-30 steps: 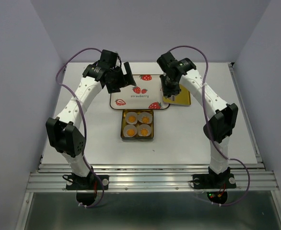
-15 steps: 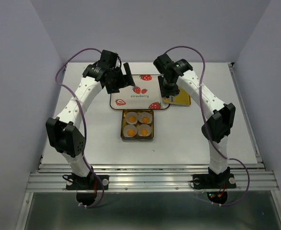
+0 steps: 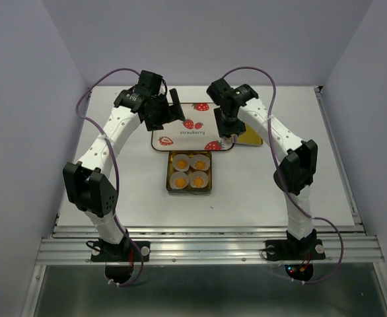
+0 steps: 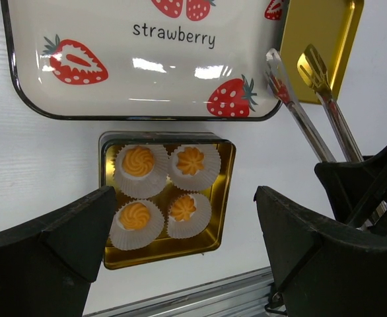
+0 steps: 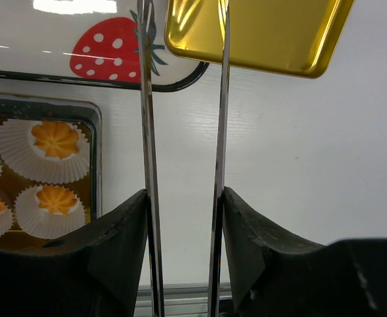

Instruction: Pack the cookies

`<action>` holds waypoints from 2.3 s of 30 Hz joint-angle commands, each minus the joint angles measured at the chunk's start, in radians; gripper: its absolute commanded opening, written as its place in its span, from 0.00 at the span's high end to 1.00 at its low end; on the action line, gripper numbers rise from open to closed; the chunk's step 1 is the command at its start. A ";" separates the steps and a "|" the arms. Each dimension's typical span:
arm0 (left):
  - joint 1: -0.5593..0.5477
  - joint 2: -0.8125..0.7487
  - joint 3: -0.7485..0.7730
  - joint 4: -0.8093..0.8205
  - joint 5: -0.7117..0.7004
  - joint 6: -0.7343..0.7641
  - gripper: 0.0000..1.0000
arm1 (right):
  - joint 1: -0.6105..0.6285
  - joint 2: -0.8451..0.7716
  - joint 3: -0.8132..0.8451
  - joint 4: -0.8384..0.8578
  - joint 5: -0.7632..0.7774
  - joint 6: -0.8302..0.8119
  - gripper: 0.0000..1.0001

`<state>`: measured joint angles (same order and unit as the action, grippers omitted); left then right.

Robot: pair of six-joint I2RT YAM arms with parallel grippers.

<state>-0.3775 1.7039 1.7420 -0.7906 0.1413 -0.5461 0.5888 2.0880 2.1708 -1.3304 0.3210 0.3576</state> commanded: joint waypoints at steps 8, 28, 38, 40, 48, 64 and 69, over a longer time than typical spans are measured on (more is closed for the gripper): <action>0.011 -0.058 -0.025 0.002 -0.023 0.031 0.01 | 0.100 0.007 -0.069 -0.030 0.171 0.007 0.50; 0.029 -0.095 -0.091 0.028 -0.032 0.037 0.01 | 0.151 0.015 -0.114 -0.056 0.336 0.021 0.71; 0.042 -0.084 -0.058 0.027 -0.025 0.038 0.01 | 0.151 -0.031 -0.039 -0.053 0.337 0.053 0.99; 0.045 -0.078 -0.035 0.021 -0.025 0.038 0.01 | 0.151 -0.063 0.004 -0.018 0.299 0.069 0.99; 0.054 -0.059 0.022 -0.002 -0.031 0.035 0.01 | 0.114 -0.246 -0.037 0.188 0.056 0.127 0.99; 0.097 -0.055 -0.013 -0.004 -0.108 -0.017 0.01 | -0.340 -0.554 -0.664 0.275 0.141 0.277 0.99; 0.118 -0.026 0.005 -0.002 -0.131 -0.020 0.01 | -0.414 -0.638 -0.865 0.397 0.073 0.219 0.99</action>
<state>-0.2764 1.6669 1.7336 -0.8017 0.0425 -0.5591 0.1886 1.5356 1.3872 -1.0927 0.4515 0.6064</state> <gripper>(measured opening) 0.986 0.187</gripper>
